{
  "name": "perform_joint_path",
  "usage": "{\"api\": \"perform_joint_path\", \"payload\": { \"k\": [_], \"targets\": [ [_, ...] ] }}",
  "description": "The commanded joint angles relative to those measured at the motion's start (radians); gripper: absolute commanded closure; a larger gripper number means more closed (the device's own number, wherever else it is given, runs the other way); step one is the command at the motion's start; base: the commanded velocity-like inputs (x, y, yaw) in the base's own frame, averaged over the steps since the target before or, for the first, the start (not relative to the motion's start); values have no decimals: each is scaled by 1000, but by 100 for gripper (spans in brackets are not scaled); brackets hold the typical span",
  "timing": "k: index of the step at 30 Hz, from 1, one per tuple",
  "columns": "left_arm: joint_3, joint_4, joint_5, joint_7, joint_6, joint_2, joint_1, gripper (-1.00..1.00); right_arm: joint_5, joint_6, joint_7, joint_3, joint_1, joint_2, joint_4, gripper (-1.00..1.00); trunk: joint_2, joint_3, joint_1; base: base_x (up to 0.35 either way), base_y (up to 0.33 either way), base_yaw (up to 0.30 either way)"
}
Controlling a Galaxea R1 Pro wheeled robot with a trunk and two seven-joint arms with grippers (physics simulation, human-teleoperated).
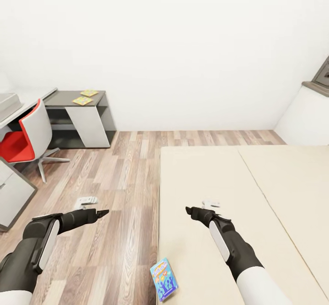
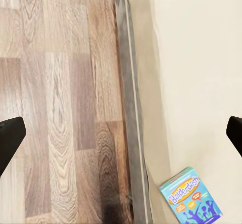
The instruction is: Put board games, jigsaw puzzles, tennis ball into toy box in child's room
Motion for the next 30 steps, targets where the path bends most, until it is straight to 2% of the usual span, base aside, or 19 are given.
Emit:
{"api": "perform_joint_path", "payload": {
  "k": [1,30],
  "targets": [
    [1,-1,2,-3,8,0,-1,-100,-5,5,-2,1,-1,0,-1,-100,-2,0,1,0,0,0],
    [2,-1,3,-3,8,0,-1,-100,-6,6,2,1,-1,-2,-1,-100,-2,48,1,0,0,0]
  ]
}}
